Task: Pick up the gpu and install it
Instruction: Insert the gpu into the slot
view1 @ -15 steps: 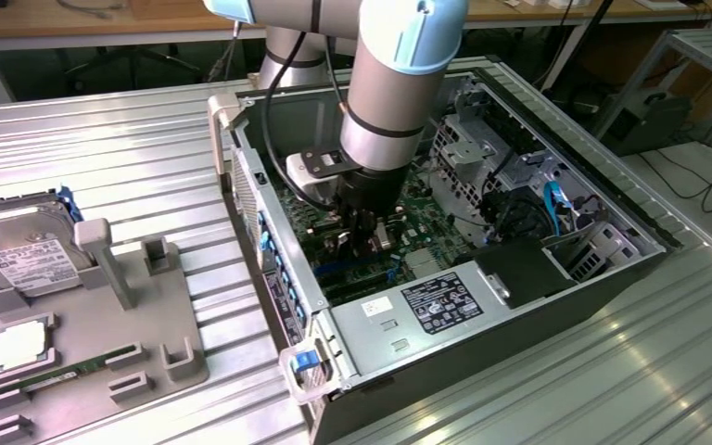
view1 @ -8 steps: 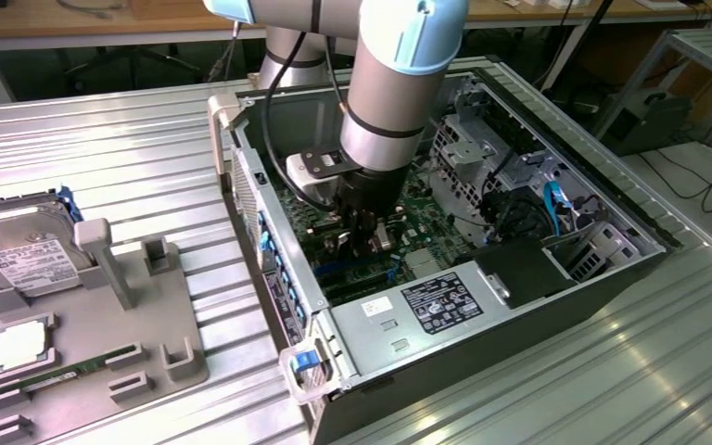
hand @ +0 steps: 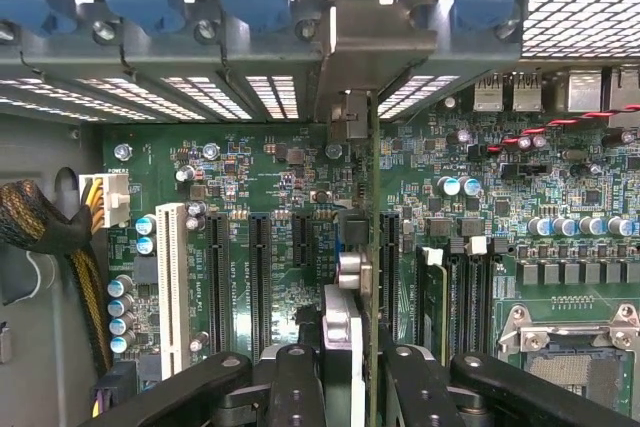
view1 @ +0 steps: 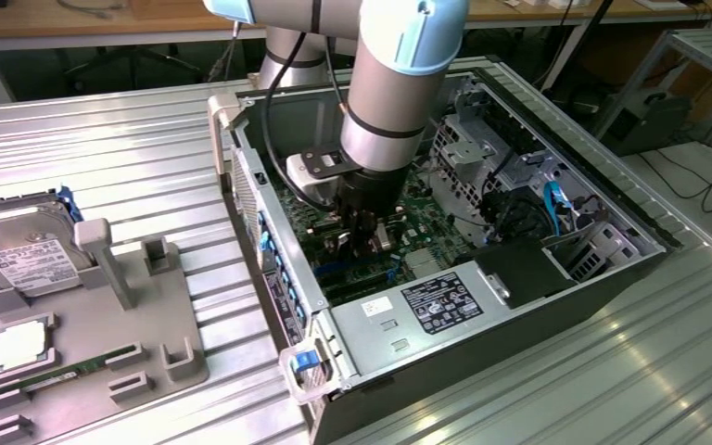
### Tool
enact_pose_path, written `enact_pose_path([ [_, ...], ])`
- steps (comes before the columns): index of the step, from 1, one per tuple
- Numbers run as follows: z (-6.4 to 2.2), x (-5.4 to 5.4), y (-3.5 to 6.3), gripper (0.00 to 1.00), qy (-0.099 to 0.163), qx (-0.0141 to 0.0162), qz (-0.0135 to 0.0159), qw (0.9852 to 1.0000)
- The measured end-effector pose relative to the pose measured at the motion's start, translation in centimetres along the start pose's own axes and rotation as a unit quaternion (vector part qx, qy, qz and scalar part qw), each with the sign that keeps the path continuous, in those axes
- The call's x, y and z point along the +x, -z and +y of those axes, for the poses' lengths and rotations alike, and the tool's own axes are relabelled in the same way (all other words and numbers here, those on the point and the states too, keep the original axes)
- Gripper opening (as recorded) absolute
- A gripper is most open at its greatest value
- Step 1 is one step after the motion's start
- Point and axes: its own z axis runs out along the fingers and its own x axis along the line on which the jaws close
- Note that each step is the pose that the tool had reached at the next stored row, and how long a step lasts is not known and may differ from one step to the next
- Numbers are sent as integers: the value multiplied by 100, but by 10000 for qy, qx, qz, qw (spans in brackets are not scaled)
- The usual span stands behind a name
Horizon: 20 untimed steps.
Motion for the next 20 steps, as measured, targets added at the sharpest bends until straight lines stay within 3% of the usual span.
enact_pose_path([
  [20, -1, 0, -39, 29, 0, 1, -3, 10000],
])
